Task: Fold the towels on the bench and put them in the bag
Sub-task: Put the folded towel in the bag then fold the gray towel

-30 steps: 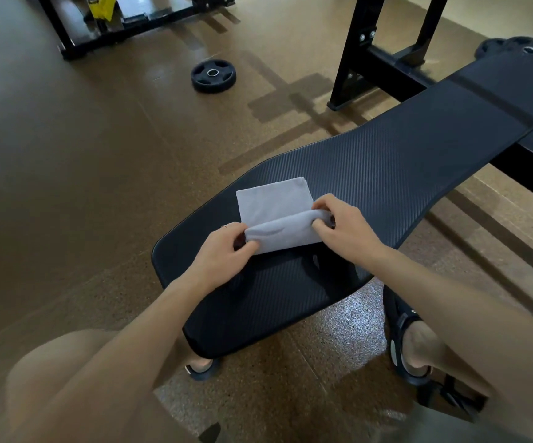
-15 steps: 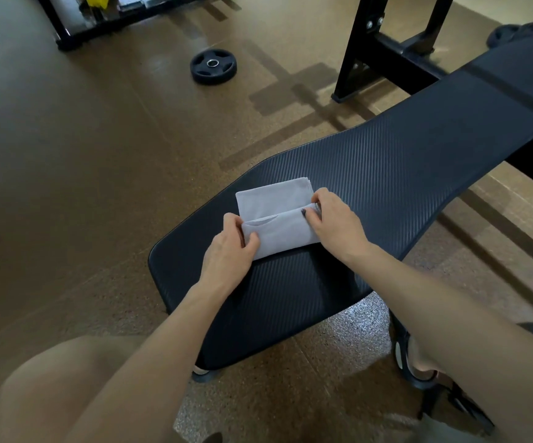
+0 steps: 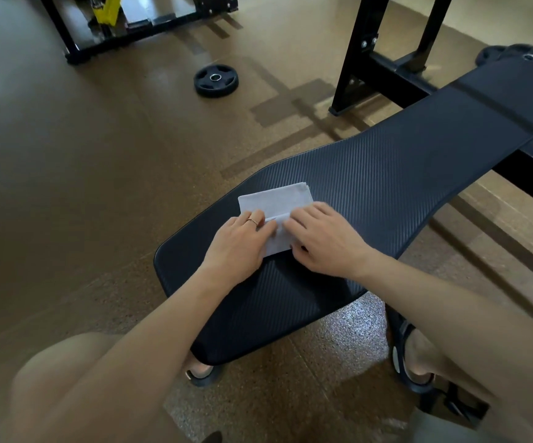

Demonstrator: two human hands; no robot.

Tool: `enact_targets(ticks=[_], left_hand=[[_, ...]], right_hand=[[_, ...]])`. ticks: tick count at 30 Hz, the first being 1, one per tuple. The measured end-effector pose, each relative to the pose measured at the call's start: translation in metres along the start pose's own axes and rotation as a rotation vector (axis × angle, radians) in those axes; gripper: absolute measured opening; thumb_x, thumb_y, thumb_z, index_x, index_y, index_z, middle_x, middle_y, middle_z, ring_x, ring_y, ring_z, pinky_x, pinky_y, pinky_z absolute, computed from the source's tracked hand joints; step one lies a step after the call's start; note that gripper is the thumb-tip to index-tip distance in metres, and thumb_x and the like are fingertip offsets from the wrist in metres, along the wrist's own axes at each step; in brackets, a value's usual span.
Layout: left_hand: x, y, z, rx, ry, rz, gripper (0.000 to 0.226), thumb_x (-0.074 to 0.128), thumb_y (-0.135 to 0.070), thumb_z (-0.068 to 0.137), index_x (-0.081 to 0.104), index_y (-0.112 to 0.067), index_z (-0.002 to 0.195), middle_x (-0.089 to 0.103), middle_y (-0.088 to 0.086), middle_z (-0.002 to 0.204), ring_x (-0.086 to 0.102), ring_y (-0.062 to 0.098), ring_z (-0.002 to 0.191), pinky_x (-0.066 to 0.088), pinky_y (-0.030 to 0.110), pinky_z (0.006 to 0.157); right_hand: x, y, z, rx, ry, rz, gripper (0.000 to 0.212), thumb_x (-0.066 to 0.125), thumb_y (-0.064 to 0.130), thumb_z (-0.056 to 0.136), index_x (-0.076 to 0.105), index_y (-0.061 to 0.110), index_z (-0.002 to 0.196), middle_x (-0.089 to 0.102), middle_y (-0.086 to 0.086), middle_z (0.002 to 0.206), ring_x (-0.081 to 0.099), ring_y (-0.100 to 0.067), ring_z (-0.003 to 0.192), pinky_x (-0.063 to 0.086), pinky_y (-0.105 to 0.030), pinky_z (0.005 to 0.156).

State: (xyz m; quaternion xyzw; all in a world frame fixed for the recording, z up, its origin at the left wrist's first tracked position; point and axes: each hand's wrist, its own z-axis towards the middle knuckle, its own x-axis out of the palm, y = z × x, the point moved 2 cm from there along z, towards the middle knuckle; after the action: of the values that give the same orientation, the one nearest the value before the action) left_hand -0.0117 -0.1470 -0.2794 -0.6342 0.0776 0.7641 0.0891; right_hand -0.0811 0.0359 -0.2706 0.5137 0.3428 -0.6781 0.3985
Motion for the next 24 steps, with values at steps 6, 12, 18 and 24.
enact_targets(ticks=[6, 12, 18, 24], left_hand=[[0.004, 0.005, -0.003, -0.027, 0.131, -0.005, 0.058, 0.055, -0.053, 0.077, 0.051, -0.017, 0.122, 0.05, 0.003, 0.118, 0.049, 0.024, 0.104, 0.047, 0.036, 0.085], [-0.01, 0.02, 0.015, -0.2, 0.054, -0.24, 0.022, 0.049, -0.035, 0.084, 0.052, -0.015, 0.094, 0.057, -0.001, 0.088, 0.055, 0.023, 0.076, 0.04, 0.036, 0.065], [-0.007, 0.057, 0.035, -0.573, 0.302, -0.674, 0.022, 0.045, -0.036, 0.09, 0.06, -0.02, 0.096, 0.066, 0.003, 0.091, 0.063, 0.025, 0.088, 0.053, 0.044, 0.078], [0.006, 0.062, 0.055, -0.482, 0.418, -0.416, 0.035, 0.041, -0.037, 0.095, 0.053, -0.029, 0.127, 0.05, 0.002, 0.116, 0.053, 0.023, 0.108, 0.048, 0.042, 0.091]], right_hand=[[0.01, -0.015, -0.007, 0.112, 0.134, 0.023, 0.051, 0.054, 0.018, 0.076, 0.055, 0.01, 0.126, 0.057, -0.008, 0.119, 0.055, -0.03, 0.112, 0.045, -0.041, 0.101], [-0.001, -0.032, 0.015, 0.383, 0.053, 0.503, 0.026, 0.057, 0.022, 0.084, 0.059, 0.015, 0.109, 0.064, 0.0, 0.097, 0.061, -0.021, 0.085, 0.048, -0.037, 0.074], [0.013, -0.053, 0.036, 0.725, 0.276, 0.877, 0.017, 0.052, 0.029, 0.094, 0.063, 0.018, 0.102, 0.064, -0.002, 0.099, 0.06, -0.022, 0.096, 0.047, -0.036, 0.075], [0.022, -0.059, 0.046, 0.794, 0.308, 0.877, 0.035, 0.053, 0.03, 0.096, 0.051, 0.027, 0.13, 0.046, -0.003, 0.116, 0.052, -0.021, 0.099, 0.041, -0.031, 0.072]])
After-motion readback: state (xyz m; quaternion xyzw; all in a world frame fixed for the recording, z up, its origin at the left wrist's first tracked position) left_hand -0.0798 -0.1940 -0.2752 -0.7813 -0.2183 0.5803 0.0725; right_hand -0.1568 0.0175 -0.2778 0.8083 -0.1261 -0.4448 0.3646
